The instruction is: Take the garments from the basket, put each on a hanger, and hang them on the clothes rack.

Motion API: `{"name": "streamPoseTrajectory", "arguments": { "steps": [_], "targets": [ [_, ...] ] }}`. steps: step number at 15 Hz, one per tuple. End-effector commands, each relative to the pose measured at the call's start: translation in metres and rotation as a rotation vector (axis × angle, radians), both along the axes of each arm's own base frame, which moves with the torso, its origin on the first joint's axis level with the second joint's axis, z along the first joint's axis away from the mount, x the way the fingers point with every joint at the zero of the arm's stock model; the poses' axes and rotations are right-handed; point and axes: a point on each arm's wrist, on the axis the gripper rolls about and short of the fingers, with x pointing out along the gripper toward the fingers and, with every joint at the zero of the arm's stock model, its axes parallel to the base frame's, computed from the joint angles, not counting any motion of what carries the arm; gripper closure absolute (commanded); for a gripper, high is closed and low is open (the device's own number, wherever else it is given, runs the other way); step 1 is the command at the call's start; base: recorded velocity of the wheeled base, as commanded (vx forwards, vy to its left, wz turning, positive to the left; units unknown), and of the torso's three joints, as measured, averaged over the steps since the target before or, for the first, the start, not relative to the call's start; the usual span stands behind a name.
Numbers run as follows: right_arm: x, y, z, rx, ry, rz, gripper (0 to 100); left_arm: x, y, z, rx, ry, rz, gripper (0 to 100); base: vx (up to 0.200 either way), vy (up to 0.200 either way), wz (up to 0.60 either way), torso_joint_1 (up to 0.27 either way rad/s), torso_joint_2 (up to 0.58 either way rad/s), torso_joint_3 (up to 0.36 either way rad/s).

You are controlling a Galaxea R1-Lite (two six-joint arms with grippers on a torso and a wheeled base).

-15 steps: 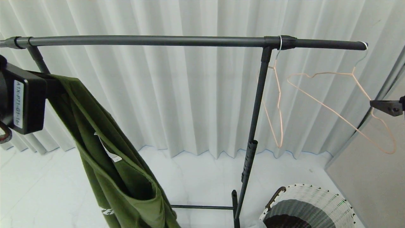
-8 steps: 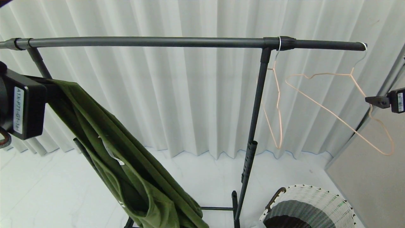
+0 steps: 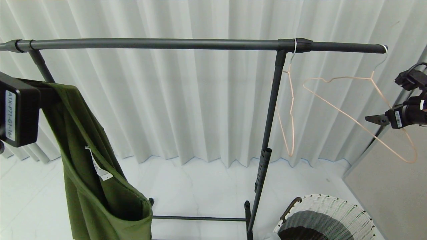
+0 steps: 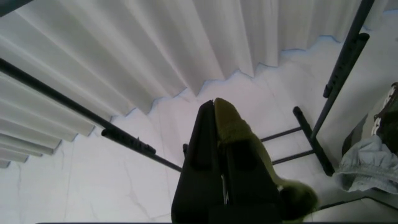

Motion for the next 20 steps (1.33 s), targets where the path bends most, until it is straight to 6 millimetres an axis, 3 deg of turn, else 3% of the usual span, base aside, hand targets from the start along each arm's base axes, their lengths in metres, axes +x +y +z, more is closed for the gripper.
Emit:
{"name": "streamPoseTrajectory", "arguments": {
  "steps": [1,2,3,7,20],
  "targets": [
    [0.008,-0.001,-0.008,0.010,0.023,0.011,0,-0.001,0.001,0.000,0.001,0.000,0.001,100,0.000,0.000,0.00,0.000,0.00,0.000],
    [0.009,-0.001,-0.008,0.014,0.027,0.020,0,-0.001,0.001,0.000,0.001,0.000,0.000,100,0.000,0.000,0.00,0.000,0.00,0.000],
    [0.009,-0.001,-0.008,0.022,0.033,0.032,100,-0.001,0.001,0.000,0.001,0.000,0.000,100,0.000,0.000,0.00,0.000,0.00,0.000],
    [0.006,0.001,-0.004,0.033,0.023,0.048,100,0.000,0.000,-0.001,0.002,0.004,0.000,100,0.000,0.000,0.00,0.000,0.00,0.000],
    [-0.057,0.032,0.044,0.294,0.012,0.062,100,-0.001,0.001,-0.004,0.003,0.005,0.000,100,0.000,0.000,0.00,0.000,0.00,0.000]
  ]
}}
